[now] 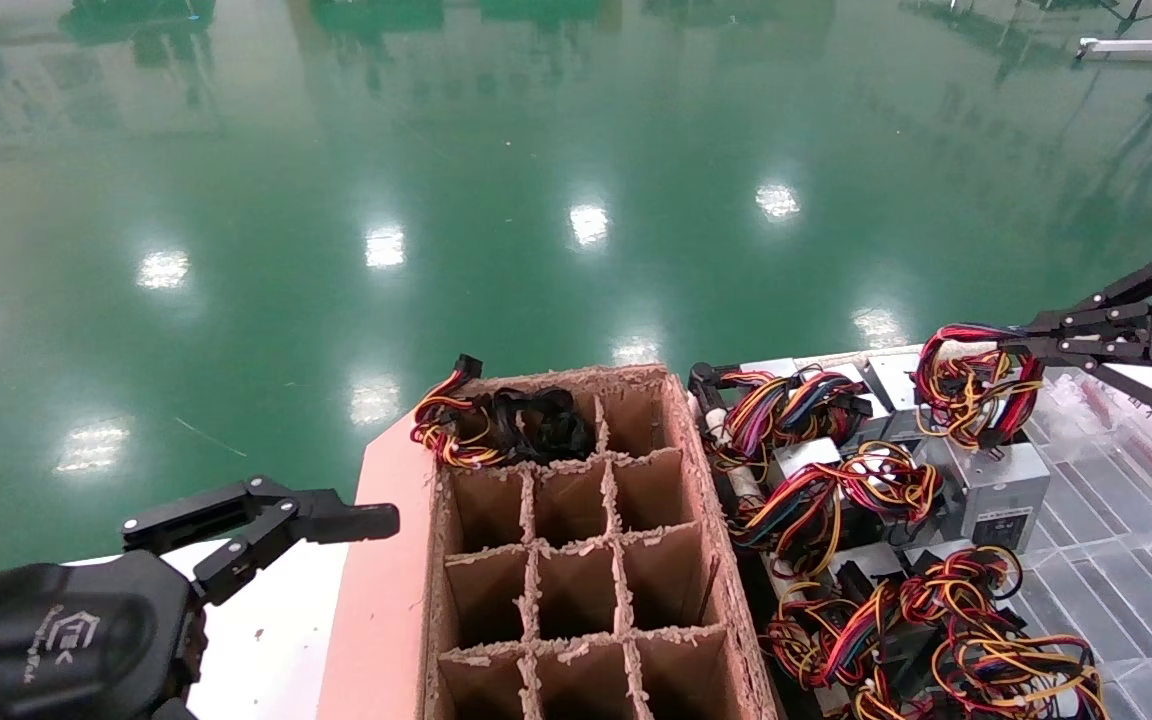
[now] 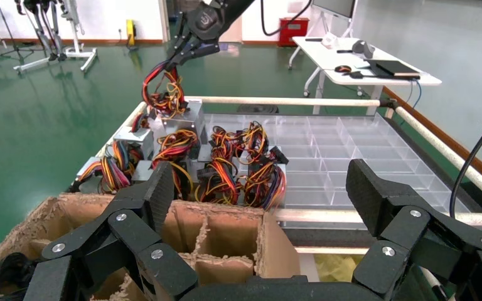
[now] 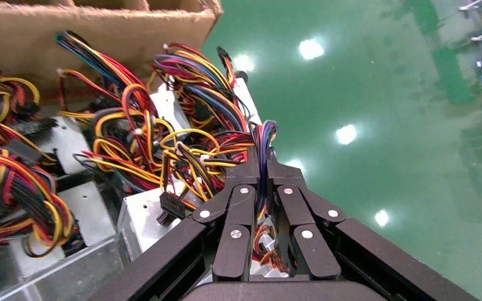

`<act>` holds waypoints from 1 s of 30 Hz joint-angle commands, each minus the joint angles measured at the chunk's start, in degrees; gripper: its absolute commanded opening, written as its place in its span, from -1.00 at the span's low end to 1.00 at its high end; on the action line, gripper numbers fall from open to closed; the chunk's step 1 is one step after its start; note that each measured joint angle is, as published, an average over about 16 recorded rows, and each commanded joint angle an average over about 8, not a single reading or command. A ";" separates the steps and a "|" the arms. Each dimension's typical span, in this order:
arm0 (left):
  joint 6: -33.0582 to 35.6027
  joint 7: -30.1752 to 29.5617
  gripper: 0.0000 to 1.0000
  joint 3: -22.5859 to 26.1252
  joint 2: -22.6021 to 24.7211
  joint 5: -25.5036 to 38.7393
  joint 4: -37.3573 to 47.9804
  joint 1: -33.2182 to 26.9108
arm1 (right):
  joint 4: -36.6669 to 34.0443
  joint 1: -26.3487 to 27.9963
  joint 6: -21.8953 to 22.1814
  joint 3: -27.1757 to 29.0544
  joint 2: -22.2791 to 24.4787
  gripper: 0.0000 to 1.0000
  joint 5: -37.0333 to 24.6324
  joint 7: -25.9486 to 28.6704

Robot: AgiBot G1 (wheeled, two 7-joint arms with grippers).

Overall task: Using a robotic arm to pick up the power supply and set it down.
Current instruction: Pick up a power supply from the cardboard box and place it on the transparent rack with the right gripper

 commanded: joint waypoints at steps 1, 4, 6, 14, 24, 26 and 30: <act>0.00 0.00 1.00 0.00 0.00 0.00 0.00 0.00 | -1.26 -0.89 0.52 0.48 -0.08 -1.00 0.77 -1.44; 0.00 0.00 1.00 0.01 0.00 0.00 0.00 0.00 | -2.98 -2.37 1.09 1.26 -0.30 -1.00 2.00 -3.19; 0.00 0.00 1.00 0.01 0.00 -0.01 0.00 0.00 | -3.97 -3.29 1.54 1.71 -0.52 -1.00 2.70 -4.24; -0.01 0.01 1.00 0.02 -0.01 -0.01 0.00 -0.01 | -6.98 -6.01 7.04 2.87 -2.18 -1.00 4.37 -7.56; -0.01 0.02 1.00 0.03 -0.01 -0.02 0.00 -0.01 | -9.03 -9.36 15.72 4.62 -4.57 -1.00 6.85 -9.40; -0.01 0.02 1.00 0.04 -0.01 -0.02 0.00 -0.01 | -9.06 -9.95 16.27 4.91 -4.94 -1.00 7.26 -9.60; -0.02 0.02 1.00 0.04 -0.02 -0.03 0.00 -0.01 | -8.90 -10.70 16.58 5.24 -5.49 -1.00 7.73 -9.89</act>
